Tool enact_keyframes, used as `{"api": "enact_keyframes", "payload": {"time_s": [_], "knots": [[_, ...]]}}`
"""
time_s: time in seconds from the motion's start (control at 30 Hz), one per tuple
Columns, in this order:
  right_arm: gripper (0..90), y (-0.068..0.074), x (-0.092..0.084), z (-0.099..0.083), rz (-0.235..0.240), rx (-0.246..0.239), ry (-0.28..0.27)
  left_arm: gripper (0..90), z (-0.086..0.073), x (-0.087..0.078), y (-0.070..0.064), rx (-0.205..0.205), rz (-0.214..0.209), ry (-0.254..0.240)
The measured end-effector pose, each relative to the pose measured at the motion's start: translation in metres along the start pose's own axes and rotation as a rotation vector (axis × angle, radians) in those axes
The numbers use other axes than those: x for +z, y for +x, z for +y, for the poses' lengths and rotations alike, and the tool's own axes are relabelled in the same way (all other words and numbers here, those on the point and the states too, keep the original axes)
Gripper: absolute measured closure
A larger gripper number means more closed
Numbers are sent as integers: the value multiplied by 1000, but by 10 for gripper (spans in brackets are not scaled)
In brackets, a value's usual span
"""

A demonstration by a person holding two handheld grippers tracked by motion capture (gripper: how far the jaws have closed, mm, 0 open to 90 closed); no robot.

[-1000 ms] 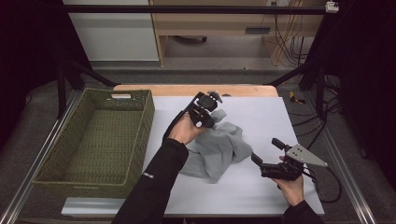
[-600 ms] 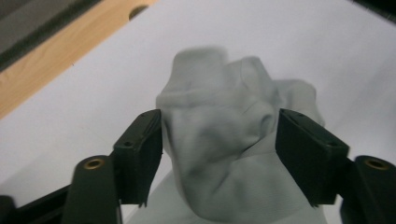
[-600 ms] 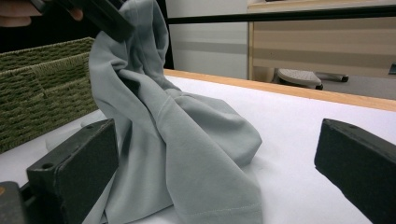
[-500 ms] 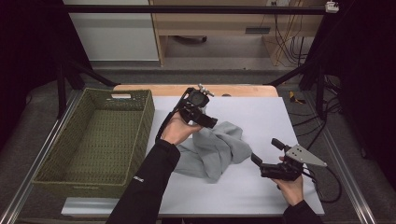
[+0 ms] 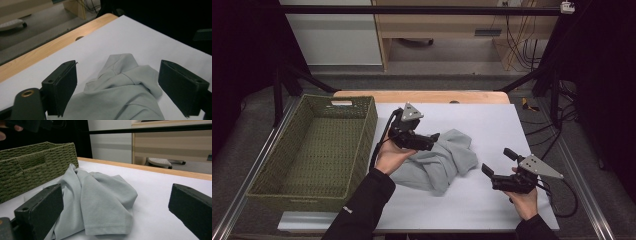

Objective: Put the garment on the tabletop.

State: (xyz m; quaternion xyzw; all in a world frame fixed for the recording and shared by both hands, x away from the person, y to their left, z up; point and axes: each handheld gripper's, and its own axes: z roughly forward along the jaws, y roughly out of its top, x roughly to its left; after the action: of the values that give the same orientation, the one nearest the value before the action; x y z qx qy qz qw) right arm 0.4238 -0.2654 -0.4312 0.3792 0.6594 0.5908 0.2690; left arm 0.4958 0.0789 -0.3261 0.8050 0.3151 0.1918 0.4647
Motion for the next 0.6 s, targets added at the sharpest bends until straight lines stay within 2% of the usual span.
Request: {"api": "enact_keyframes", "payload": {"time_s": [0.2,0.27,0.33,0.37,0.4,0.5,0.6], "knots": [[3,0,-1,0,-5,12,6,126,-32,-11,1,-47,-21,-131],[3,0,0,0,-2,12,6,122,-41,-13,0,-60,-31,-147],[3,0,0,-1,4,9,2,114,-57,-14,0,-70,-30,-174],[3,-1,0,-1,2,3,5,110,-57,-14,0,-70,-30,-174],[3,0,0,-1,-1,11,15,110,-66,-15,0,-93,-36,-198],[3,0,1,-2,-3,15,18,98,-74,-16,0,-108,-40,-215],[3,-1,1,-2,4,4,10,86,-86,-17,-1,-97,-34,-222]]}}
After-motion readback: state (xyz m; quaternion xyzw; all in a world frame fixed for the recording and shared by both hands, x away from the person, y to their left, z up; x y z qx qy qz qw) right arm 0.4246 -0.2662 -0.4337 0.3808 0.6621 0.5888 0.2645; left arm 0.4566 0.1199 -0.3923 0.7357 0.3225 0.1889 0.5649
